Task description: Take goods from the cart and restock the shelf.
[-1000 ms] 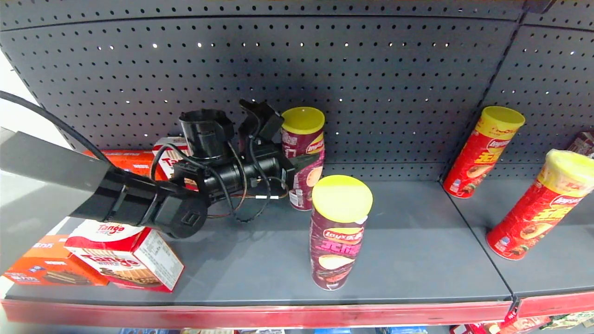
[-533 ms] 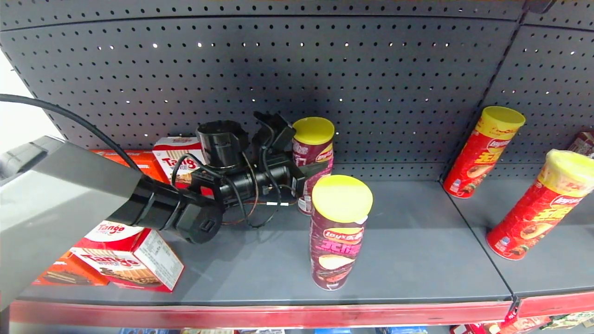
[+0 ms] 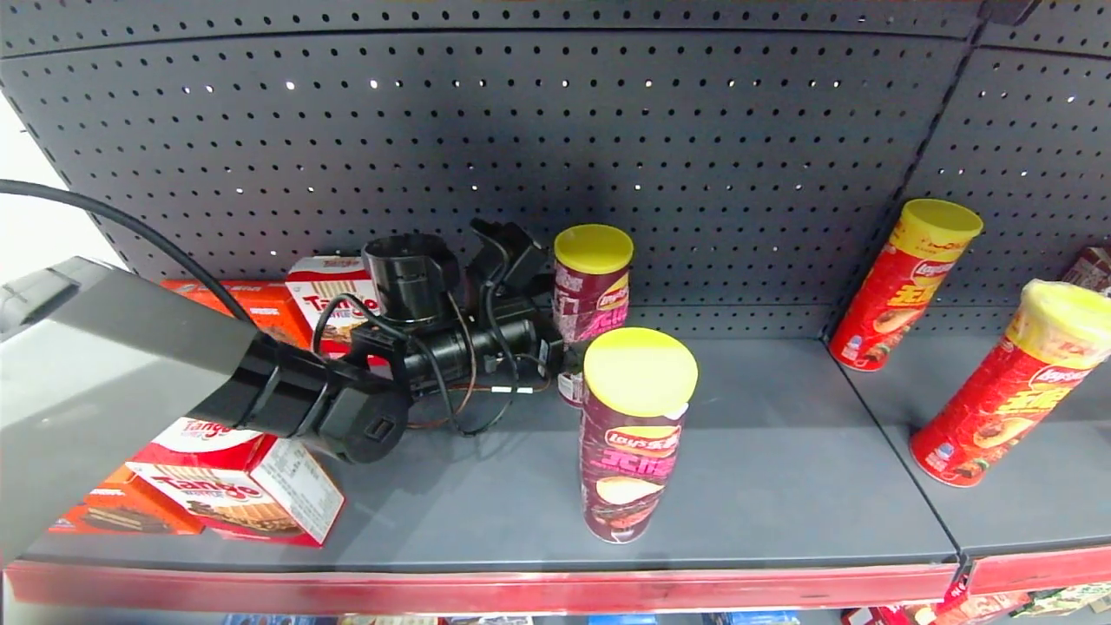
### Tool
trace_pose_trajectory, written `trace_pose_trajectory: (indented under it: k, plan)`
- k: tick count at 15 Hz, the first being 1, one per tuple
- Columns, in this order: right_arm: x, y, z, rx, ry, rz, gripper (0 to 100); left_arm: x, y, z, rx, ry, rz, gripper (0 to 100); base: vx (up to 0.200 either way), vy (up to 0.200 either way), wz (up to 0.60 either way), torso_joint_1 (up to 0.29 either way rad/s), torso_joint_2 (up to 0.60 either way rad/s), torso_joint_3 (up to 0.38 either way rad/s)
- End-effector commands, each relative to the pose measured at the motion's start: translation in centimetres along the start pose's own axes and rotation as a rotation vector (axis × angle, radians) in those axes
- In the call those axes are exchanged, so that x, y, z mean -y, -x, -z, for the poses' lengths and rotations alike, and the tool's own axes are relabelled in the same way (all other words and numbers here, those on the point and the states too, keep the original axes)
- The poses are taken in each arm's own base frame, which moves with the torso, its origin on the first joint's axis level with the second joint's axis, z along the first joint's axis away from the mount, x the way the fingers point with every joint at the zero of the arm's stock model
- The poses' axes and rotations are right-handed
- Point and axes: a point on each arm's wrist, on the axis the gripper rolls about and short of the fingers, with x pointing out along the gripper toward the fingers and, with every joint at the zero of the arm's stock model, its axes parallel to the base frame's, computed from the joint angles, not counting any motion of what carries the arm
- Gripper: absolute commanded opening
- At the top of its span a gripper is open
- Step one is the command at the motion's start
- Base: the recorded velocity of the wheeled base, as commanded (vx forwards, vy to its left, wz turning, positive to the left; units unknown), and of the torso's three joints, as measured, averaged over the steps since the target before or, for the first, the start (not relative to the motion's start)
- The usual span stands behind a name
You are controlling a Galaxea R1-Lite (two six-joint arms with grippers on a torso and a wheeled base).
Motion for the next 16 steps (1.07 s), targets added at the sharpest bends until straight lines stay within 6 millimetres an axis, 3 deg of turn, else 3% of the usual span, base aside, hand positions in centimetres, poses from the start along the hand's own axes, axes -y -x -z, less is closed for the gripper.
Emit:
trace_pose_trajectory:
  k: [1, 6, 16]
  plan:
    - [0.0, 0.0, 0.0, -0.003, 0.0, 0.0, 100, 0.1, 1.5, -1.8, -0.017, -0.009, -0.013, 100, 0.0, 0.0, 0.0, 0.0, 0.0, 0.0]
    - [0.0, 0.0, 0.0, -0.001, 0.0, 0.0, 100, 0.4, 3.7, -3.0, -0.18, -0.028, -0.095, 100, 0.0, 0.0, 0.0, 0.0, 0.0, 0.0]
    - [0.0, 0.0, 0.0, -0.003, 0.0, 0.0, 100, -0.6, 2.7, -2.6, -0.275, -0.078, -0.288, 100, 0.0, 0.0, 0.0, 0.0, 0.0, 0.0]
